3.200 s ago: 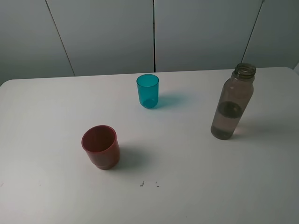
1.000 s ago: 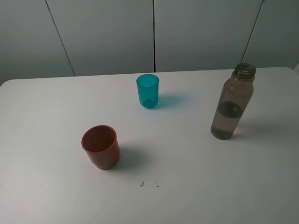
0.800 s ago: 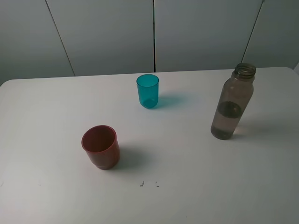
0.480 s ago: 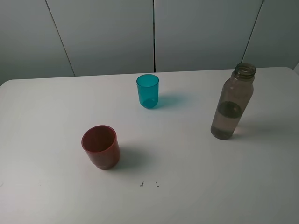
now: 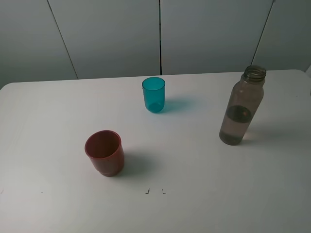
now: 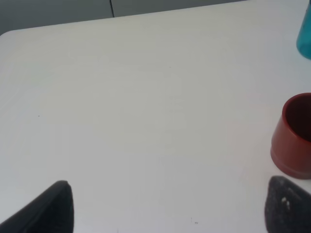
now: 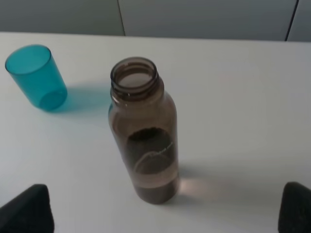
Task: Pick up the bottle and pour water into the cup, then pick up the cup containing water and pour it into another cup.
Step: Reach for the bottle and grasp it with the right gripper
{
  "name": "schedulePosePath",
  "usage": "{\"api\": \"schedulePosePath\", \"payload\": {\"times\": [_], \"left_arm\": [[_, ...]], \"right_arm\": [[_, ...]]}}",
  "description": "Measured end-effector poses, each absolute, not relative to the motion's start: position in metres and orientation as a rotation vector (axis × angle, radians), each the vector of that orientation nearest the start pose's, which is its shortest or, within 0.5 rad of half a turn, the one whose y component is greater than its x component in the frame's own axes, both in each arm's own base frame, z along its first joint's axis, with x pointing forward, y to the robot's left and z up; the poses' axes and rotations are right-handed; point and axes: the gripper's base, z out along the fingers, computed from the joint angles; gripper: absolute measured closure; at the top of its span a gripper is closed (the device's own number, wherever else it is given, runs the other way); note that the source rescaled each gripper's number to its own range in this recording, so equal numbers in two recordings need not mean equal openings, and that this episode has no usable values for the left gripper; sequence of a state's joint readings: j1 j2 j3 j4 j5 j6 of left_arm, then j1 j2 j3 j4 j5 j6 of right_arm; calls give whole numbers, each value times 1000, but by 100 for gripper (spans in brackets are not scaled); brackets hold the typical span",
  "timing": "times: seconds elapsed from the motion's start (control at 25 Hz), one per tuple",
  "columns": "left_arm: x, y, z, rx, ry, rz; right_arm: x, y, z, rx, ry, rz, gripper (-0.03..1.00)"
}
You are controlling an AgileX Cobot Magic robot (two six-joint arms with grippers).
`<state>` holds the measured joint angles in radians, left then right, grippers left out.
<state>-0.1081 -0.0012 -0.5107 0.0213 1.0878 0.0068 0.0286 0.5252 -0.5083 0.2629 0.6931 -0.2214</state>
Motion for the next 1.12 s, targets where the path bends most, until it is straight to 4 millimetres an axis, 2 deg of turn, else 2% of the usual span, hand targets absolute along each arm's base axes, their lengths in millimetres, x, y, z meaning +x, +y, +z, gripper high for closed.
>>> {"api": "schedulePosePath", "payload": {"times": [0.16,0.28,0.44,0.64,0.84,1.12], "left_arm": [[-7,3,278,117,2056,-37],[-7,3,278,117,2056,-37],[-7,3,278,117,2056,-37],[-7,3,278,117,2056,-37],[-7,3,278,117,2056,-37],[-7,3,278,117,2056,-37]], "right_arm": [[120,17,251,-101,2243,192,-3],[128,17,228,-109,2326,183,-3],[135,29,205,-250,2380,189,-3],[138,39,178,-346,2326,161,-3],[145,36,165,-297,2263,105,-3],[154,36,148,-282,2316,68,-3]]}}
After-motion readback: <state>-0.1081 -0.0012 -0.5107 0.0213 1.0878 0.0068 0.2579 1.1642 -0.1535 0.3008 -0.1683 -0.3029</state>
